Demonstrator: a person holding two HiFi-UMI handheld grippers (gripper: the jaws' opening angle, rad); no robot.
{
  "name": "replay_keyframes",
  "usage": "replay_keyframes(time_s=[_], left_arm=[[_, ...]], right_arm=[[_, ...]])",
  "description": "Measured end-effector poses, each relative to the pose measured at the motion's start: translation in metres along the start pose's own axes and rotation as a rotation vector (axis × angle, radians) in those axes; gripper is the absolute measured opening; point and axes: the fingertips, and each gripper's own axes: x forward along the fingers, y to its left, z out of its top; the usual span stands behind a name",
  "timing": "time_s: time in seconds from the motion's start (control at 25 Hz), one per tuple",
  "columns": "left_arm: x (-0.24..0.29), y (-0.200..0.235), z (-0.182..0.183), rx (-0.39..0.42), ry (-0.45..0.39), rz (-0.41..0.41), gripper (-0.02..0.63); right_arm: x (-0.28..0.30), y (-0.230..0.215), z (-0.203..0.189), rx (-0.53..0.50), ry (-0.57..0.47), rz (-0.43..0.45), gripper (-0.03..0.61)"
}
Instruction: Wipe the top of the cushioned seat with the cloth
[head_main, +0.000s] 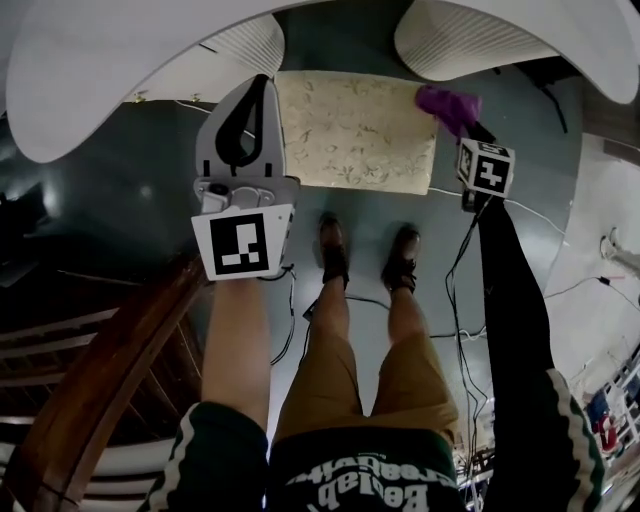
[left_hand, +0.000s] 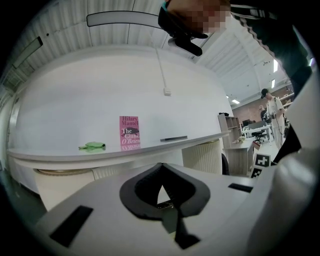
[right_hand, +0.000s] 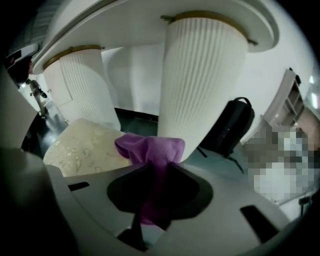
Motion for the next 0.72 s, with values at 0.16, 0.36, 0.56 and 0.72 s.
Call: replay_keyframes(time_s=[0.16,0.36,0.56,0.72], left_arm=[[-0.001,-0.009,-0.004,-0.005,0.016,-0.011,0.014],[-0.007,-0.006,-0.004,-0.009,0.017,-0.008,0.014],[-0.025,0.013,0.002,-0.009,0.007,0.015,0.014],[-0.032,0.029,0.002,-0.013,0.006,0.043,0.014]], right_arm=[[-0.034,-0.039,0.002,0.138,-0.093,-0.086,0.106],[-0.073,0.026,0.052,0.131,-0.292,0.039,0.107],[-0.096,0.14,0.09,0.081,-0.386,0.227,0.106],[-0.102,0.213,0.11,0.051,-0.413,0.372,0.106]])
